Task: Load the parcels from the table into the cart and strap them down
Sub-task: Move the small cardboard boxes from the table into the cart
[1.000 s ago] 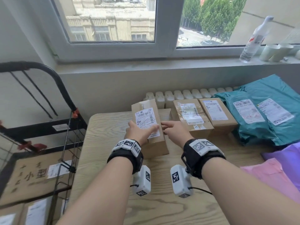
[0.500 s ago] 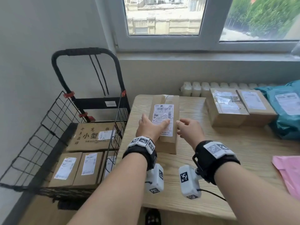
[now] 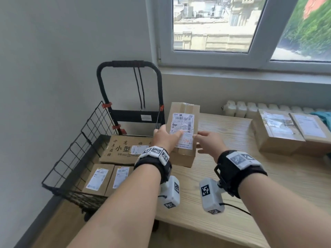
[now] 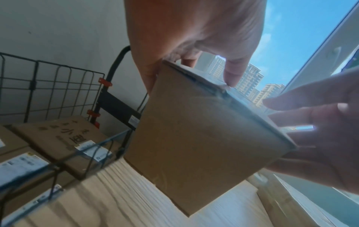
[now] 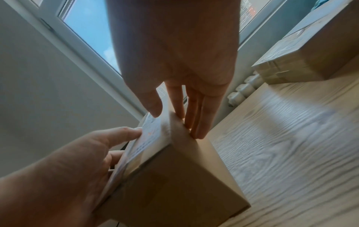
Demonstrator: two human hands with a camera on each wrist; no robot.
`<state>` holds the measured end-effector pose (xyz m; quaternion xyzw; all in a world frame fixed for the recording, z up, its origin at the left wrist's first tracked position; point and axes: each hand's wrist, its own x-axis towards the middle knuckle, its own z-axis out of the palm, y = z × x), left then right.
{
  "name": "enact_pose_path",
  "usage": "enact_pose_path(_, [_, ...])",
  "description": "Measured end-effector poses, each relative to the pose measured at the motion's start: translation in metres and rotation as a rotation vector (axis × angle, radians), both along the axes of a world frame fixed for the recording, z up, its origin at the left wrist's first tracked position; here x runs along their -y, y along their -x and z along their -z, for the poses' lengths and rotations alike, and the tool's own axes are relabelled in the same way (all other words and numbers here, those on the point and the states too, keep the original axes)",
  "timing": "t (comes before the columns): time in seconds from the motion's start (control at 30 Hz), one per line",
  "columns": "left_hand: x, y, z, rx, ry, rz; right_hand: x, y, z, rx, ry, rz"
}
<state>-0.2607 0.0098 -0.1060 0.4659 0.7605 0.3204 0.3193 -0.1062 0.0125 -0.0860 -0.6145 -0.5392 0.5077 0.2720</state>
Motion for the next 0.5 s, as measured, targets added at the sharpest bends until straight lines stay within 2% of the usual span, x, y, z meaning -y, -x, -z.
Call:
enact_pose_path(0.23, [-0.015,0.082,0.004,0.058,-0.02,-0.068,-0.026,0.081,0.003,0.015,0.023,-0.082])
enact_pose_path(0.5, [-0.076,0.204,0.027,0.056,0.028,-0.078,-0.091,0.205,0.022,0.024,0.045,-0.137])
